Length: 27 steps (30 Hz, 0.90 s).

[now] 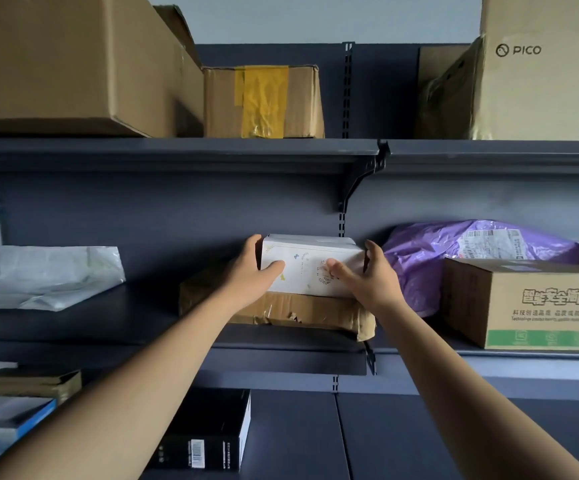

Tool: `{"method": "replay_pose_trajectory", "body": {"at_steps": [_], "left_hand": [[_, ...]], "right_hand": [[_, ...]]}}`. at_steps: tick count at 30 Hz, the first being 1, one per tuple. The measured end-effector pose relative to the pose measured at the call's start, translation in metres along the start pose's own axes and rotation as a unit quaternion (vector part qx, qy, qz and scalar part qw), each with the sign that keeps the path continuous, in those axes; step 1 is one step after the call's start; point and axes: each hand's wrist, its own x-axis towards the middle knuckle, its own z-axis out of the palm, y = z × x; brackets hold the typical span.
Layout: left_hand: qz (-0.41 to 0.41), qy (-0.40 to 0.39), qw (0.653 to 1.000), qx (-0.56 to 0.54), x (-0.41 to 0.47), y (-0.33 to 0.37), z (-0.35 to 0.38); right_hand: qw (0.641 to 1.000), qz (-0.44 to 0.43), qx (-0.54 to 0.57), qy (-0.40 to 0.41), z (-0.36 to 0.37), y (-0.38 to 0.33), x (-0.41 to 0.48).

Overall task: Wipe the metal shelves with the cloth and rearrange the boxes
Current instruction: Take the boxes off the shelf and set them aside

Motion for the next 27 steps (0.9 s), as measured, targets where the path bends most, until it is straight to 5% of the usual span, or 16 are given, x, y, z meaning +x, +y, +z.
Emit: {"method": "replay_pose_trajectory", "body": {"at_steps": [5, 12, 19, 27], "left_hand": [[0.027, 0.029, 0.998, -0.047, -0.019, -0.006, -0.015], [0.078, 0.037, 0.990, -0.114, -0.053, -0.017, -0.025], [0.097, 0.062, 0.984, -0.139, -0.115, -0.042, -0.064], [0.022, 0.089, 0.983, -0.159, -0.187, -0.102, -0.117]], "right_hand": [[0.995, -0.025, 0.032, 0.088, -0.003, -0.005, -0.019], [0.989, -0.060, 0.066, 0.115, 0.009, -0.030, -0.065], [0.989, -0.077, 0.113, 0.048, 0.060, -0.070, -0.136], [0.982, -0.082, 0.151, -0.083, 0.142, -0.101, -0.219]]}}
